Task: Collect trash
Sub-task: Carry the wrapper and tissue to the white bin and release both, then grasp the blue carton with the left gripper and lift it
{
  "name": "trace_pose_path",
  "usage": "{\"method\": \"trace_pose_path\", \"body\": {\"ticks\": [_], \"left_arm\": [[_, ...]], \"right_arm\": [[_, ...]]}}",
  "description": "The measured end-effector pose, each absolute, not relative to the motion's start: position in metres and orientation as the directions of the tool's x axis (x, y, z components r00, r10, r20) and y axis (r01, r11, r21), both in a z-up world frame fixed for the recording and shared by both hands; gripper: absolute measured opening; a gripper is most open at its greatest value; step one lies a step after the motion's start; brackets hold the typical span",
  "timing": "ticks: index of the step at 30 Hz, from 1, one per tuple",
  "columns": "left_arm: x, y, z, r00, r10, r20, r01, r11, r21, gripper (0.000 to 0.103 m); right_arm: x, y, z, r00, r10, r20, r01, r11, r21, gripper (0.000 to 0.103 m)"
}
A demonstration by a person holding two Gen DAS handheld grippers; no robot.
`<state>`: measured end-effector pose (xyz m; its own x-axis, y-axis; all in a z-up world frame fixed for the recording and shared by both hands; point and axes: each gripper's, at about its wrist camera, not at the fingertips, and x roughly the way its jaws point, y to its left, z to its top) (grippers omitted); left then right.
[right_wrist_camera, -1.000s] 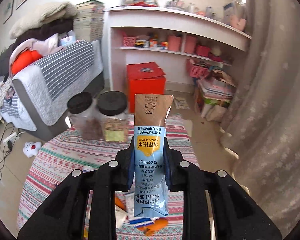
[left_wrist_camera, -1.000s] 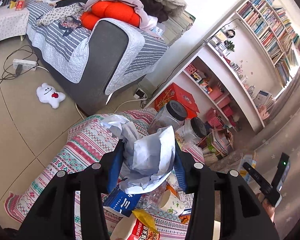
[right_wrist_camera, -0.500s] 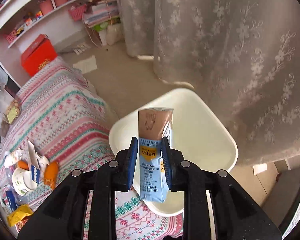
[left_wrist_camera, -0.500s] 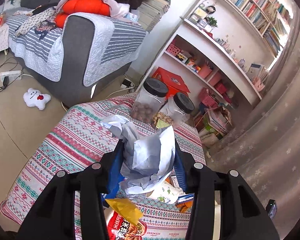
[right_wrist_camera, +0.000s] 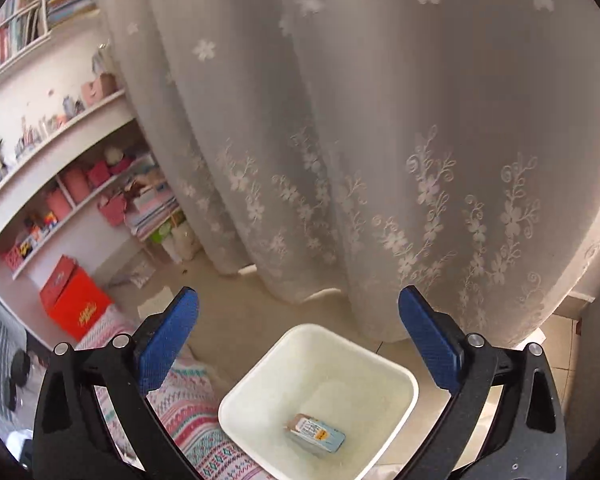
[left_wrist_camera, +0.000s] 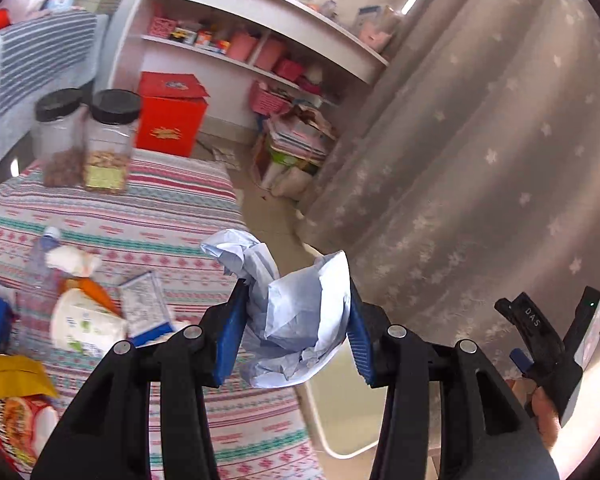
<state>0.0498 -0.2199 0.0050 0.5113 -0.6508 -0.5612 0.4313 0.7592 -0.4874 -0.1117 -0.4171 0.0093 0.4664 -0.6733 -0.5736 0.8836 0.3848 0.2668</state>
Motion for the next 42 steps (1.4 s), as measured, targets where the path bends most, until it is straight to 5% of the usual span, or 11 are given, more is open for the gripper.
{"method": "trace_pose_path", "body": {"ticks": [10,13,15,18,31,42], "left_arm": [[0.014,-0.371,-0.034,0.27,-0.738,-0.618,0.552,0.645,-0.528,0.048],[0.006,-0.395,-0.045,0.2,-0.747,-0.634,0.552,0.62,-0.557,0.058],[0.003,-0.404,-0.052,0.163,-0.744,-0.648,0.537,0.618,-0.574,0.075],[0.002,-0.403,-0.055,0.153,-0.734,-0.661,0.531,0.625,-0.572,0.08],[0.026,-0.283,-0.002,0.499,-0.489,-0.715,0.465,0.848,-0.254,0.09],[0.093,-0.141,-0.008,0.506,-0.167,-0.846,0.336,0.942,0.015,0.091]], "right_arm": [[-0.159,-0.466,0.013,0.436,-0.694,-0.573,0.89,0.242,0.386,0.096],[-0.163,-0.47,0.015,0.438,-0.694,-0.571,0.888,0.233,0.397,0.096],[-0.165,-0.47,0.018,0.433,-0.703,-0.565,0.891,0.238,0.387,0.096],[-0.168,-0.468,0.023,0.429,-0.718,-0.548,0.893,0.248,0.375,0.096],[-0.095,-0.404,0.019,0.579,-0.557,-0.595,0.804,0.512,0.303,0.096],[-0.018,-0.325,0.001,0.654,-0.294,-0.697,0.616,0.742,0.265,0.096]]}}
